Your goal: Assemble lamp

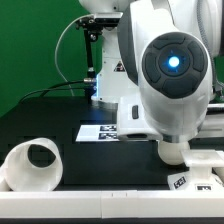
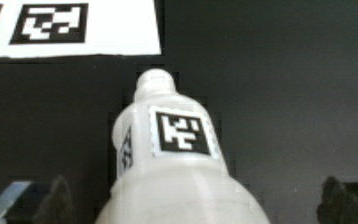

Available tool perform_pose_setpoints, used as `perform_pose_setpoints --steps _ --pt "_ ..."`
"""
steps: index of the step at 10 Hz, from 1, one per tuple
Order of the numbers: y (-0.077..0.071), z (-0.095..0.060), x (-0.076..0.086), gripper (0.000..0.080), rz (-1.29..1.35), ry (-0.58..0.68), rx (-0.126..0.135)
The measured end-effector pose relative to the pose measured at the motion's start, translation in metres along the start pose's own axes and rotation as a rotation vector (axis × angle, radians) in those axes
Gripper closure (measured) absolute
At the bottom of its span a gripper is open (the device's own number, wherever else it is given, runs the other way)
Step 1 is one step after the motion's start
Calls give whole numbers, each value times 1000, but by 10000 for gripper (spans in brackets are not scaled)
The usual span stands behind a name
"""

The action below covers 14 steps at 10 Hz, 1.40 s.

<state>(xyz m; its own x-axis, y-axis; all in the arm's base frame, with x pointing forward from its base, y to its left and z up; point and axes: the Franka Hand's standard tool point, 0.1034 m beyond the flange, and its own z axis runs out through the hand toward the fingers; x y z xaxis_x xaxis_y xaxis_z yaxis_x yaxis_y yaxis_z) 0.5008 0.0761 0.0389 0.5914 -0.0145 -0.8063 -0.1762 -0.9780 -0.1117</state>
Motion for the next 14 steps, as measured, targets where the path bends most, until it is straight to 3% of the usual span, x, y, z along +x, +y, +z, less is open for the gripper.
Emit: perform_pose_setpoints --steps 14 --pt "-8 12 22 101 -90 48 -6"
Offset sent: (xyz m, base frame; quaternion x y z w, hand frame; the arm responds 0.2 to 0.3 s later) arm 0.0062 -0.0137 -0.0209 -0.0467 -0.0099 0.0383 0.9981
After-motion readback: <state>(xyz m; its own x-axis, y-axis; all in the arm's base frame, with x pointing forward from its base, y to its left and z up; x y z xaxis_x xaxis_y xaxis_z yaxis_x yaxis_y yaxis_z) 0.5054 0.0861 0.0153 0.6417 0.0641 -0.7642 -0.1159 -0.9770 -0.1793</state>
